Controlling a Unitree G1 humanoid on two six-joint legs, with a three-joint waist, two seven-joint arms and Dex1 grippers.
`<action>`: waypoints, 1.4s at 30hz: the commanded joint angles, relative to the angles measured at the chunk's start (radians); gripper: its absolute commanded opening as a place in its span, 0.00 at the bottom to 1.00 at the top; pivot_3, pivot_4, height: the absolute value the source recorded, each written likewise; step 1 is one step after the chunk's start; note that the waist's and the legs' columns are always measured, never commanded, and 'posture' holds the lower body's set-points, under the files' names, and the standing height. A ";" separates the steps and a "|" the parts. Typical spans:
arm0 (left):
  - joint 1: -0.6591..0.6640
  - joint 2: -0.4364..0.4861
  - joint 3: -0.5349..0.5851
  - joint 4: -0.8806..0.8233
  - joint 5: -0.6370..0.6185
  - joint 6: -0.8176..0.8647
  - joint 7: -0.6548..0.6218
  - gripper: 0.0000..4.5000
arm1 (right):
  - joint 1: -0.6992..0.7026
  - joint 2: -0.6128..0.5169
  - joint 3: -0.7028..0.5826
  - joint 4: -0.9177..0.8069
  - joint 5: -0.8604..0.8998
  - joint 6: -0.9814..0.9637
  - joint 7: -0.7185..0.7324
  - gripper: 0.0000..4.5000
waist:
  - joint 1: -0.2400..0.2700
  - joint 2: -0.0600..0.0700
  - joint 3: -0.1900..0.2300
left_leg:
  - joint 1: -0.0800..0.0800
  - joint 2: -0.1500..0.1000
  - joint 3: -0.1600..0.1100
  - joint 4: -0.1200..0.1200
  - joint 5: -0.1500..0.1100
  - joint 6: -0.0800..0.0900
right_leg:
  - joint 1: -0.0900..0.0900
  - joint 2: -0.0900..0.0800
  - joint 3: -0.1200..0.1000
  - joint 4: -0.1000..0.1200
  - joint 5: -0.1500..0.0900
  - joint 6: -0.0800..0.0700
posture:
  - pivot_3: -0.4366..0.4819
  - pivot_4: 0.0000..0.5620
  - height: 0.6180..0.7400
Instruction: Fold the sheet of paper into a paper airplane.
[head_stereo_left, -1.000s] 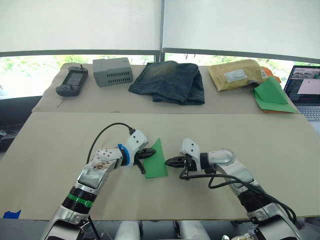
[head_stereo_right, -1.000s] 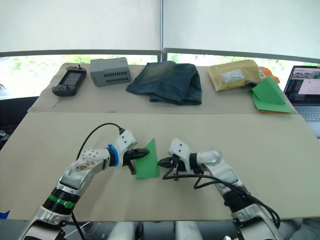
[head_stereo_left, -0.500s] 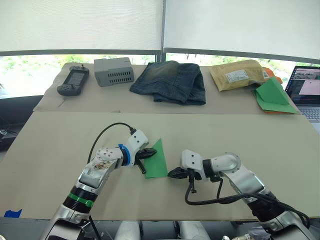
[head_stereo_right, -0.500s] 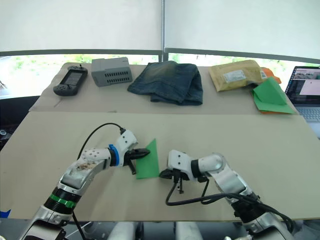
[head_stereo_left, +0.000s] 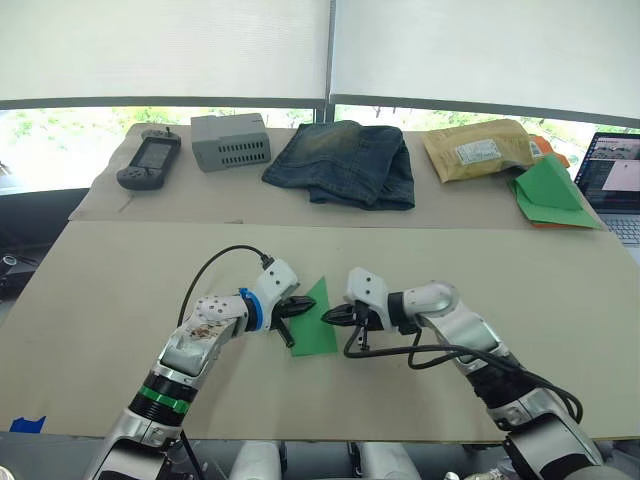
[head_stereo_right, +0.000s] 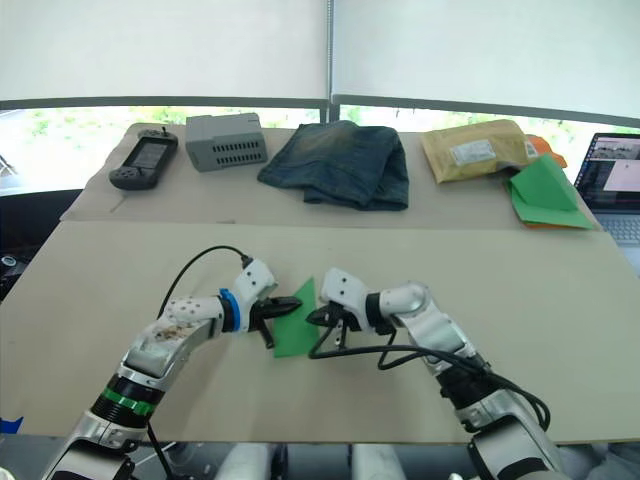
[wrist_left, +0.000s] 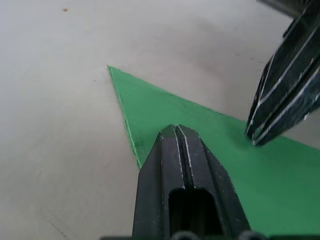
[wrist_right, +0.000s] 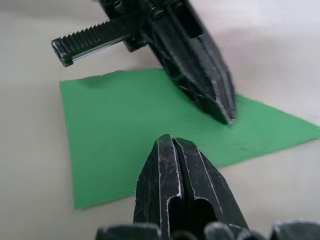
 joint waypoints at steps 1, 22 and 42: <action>-0.009 -0.019 -0.010 0.061 0.010 0.033 0.014 0.00 | 0.001 0.018 0.013 0.045 -0.016 -0.035 -0.006 0.00 | 0.001 0.000 0.000 | 0.001 0.000 0.000 0.000 0.000 0.000 | 0.001 0.000 0.000 0.000 0.000 0.000 | 0.48 0.27 1.00; -0.271 -0.153 -0.011 0.442 0.091 -0.082 0.022 0.00 | 0.065 0.012 0.028 0.091 -0.068 0.023 -0.061 0.00 | -0.008 0.000 -0.001 | 0.004 0.000 -0.001 0.000 0.000 0.000 | 0.003 0.001 0.000 0.000 0.000 0.000 | 0.48 0.27 1.00; 0.108 0.056 0.045 -0.072 0.006 0.165 -0.007 0.00 | 0.055 0.013 0.030 0.110 -0.070 0.016 -0.051 0.00 | -0.009 0.002 -0.003 | 0.007 0.001 0.000 -0.001 0.000 0.000 | 0.004 0.001 0.000 0.000 -0.001 -0.001 | 0.48 0.27 1.00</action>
